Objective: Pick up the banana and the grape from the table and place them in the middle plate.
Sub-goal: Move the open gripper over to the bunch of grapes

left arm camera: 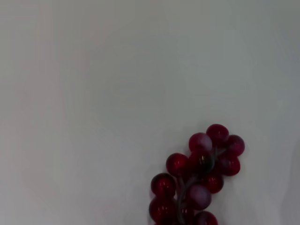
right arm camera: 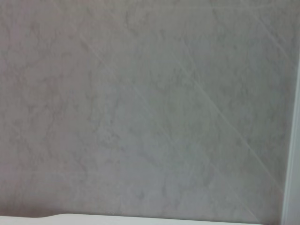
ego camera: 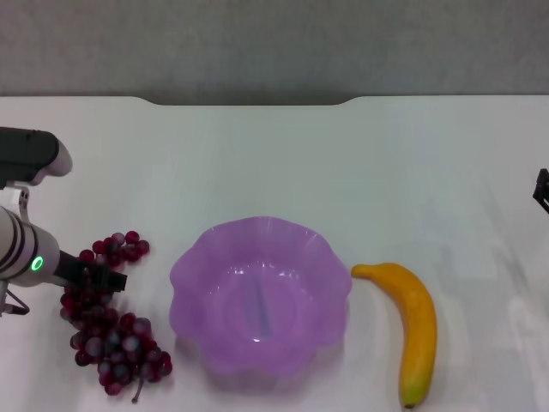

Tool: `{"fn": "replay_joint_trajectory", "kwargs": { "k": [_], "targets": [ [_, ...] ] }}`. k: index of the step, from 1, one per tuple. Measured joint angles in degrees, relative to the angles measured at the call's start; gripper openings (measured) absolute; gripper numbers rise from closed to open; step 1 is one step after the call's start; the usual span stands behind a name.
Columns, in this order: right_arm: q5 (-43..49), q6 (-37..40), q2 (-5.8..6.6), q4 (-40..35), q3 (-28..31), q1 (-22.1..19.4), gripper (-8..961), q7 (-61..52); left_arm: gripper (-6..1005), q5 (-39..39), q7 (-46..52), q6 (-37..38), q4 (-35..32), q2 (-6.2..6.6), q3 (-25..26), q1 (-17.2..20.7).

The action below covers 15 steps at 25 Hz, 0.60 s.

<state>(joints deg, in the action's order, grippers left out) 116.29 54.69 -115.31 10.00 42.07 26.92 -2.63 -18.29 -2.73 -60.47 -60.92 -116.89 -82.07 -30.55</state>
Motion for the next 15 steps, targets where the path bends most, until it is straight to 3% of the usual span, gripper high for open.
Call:
{"fn": "replay_joint_trajectory", "kwargs": {
  "k": [15],
  "targets": [
    [-0.01,-0.02,0.00,0.08,-0.16,-0.03,892,0.00,878,0.19,0.07,3.24,4.88,0.07,-0.81,-1.37]
  ]
}}
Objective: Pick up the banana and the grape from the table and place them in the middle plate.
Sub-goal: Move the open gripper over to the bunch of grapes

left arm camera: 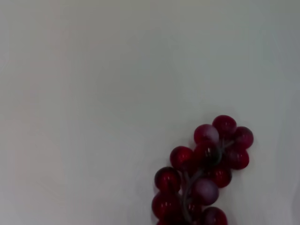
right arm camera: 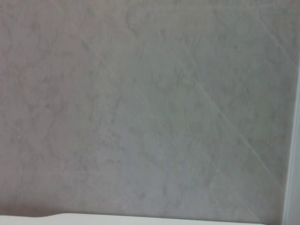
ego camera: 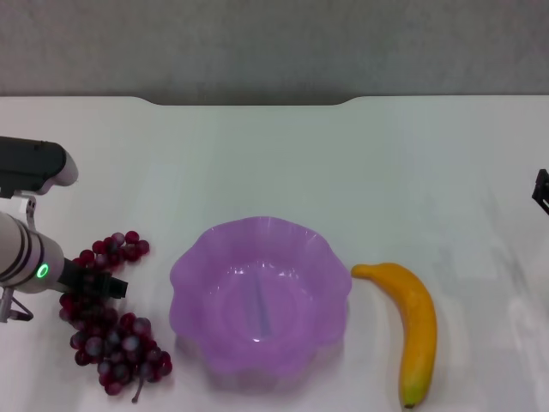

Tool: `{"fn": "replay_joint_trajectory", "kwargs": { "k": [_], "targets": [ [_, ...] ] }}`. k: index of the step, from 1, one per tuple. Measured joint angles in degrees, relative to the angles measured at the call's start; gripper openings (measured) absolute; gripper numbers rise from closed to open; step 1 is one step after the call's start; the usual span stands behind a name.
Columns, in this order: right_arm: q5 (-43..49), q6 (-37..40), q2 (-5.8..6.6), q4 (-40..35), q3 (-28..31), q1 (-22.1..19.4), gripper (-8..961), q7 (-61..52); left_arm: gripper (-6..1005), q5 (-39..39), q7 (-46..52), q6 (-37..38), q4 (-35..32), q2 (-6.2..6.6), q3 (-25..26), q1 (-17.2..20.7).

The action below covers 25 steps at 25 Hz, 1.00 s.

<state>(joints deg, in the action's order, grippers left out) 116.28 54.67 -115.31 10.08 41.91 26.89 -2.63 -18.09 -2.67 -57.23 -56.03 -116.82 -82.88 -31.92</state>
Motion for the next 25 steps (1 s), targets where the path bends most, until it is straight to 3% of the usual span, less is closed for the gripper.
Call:
{"fn": "replay_joint_trajectory", "kwargs": {
  "k": [6,9,14,25],
  "targets": [
    [0.01,0.00,0.00,0.03,0.20,-0.08,892,0.00,877,-0.07,0.12,0.80,0.66,-0.03,0.01,-0.01],
    [0.01,-0.01,0.00,0.03,0.20,-0.09,892,0.00,739,-0.08,0.17,0.98,1.56,0.01,0.22,-0.18],
    [0.05,-0.01,0.00,0.07,0.19,-0.09,892,0.00,619,-0.02,0.20,1.74,2.57,0.02,0.28,-0.52],
    [0.08,-0.01,0.00,0.14,0.01,-0.09,892,0.00,545,-0.18,0.26,4.29,2.56,-0.12,-0.30,-0.07]
  ]
}}
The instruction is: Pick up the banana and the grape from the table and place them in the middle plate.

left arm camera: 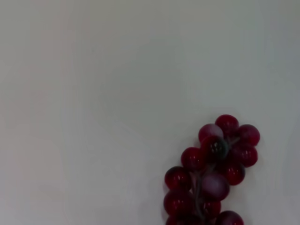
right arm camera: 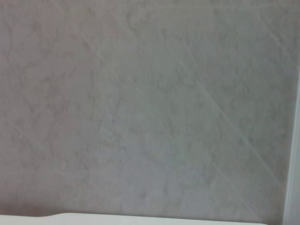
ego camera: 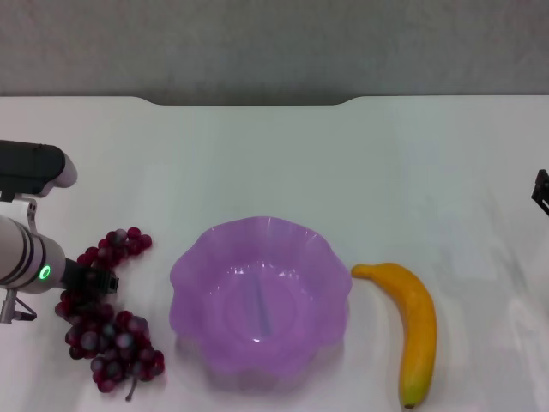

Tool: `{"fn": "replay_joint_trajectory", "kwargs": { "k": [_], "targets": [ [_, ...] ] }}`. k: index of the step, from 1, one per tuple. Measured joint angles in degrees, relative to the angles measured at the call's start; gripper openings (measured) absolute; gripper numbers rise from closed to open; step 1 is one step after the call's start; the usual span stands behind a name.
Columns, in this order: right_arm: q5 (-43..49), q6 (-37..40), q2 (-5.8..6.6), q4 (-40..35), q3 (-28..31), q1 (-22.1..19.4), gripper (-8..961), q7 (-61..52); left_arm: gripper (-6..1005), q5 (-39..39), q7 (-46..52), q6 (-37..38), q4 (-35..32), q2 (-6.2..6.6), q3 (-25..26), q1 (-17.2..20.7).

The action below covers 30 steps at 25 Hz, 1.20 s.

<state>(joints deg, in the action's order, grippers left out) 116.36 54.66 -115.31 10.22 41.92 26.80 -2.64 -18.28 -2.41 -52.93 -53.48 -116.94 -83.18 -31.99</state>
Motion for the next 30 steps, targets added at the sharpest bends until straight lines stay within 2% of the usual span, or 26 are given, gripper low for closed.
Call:
{"fn": "replay_joint_trajectory", "kwargs": {
  "k": [11,30],
  "targets": [
    [-0.05,0.00,0.00,-0.15,-0.17,0.00,891,0.00,479,-1.18,0.19,2.47,-0.02,-0.05,-0.31,1.16],
    [-0.19,0.00,0.00,-0.16,-0.23,-0.16,892,0.00,444,-3.49,-0.38,3.93,-3.49,0.11,-0.96,3.74]
  ]
}}
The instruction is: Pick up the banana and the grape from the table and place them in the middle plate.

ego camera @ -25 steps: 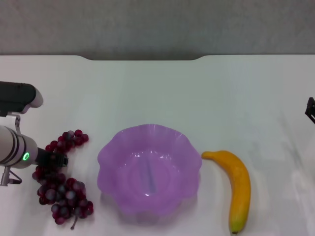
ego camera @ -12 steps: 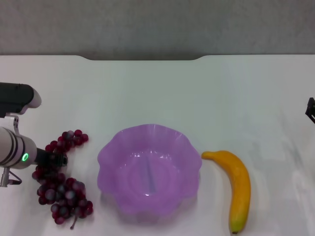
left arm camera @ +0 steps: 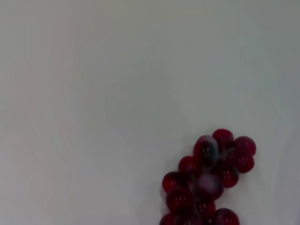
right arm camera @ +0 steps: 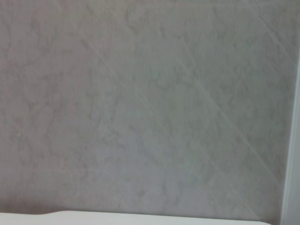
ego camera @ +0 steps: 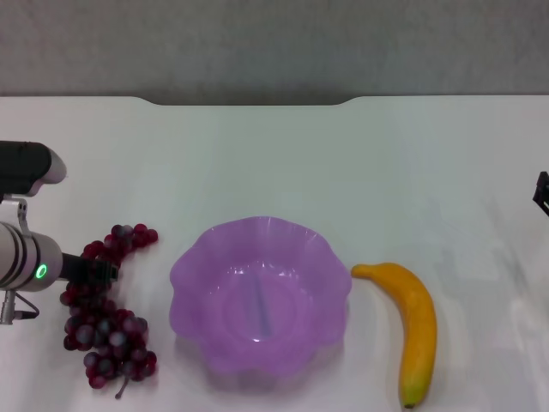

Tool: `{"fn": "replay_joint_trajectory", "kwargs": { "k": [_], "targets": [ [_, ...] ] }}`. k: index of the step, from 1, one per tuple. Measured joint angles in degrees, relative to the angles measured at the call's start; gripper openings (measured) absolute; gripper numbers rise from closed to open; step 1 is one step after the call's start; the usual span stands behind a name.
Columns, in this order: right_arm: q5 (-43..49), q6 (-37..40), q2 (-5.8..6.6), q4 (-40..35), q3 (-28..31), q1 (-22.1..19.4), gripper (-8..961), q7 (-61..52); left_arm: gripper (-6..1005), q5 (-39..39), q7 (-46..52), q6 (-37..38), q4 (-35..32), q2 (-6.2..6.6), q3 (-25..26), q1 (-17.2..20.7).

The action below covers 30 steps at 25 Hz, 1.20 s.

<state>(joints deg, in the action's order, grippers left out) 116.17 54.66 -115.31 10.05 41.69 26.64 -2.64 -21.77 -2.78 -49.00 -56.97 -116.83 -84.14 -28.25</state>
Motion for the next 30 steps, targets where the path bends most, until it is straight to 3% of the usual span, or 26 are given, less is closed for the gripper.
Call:
{"fn": "replay_joint_trajectory", "kwargs": {
  "k": [19,30],
  "targets": [
    [0.02,0.00,0.00,0.15,-0.04,-0.01,892,0.00,323,0.20,-0.20,0.05,-0.07,0.01,0.00,0.21],
    [0.13,0.00,0.00,0.15,0.00,-0.01,891,0.00,314,-0.20,-0.54,1.40,-0.81,-0.09,-0.53,0.96]
  ]
}}
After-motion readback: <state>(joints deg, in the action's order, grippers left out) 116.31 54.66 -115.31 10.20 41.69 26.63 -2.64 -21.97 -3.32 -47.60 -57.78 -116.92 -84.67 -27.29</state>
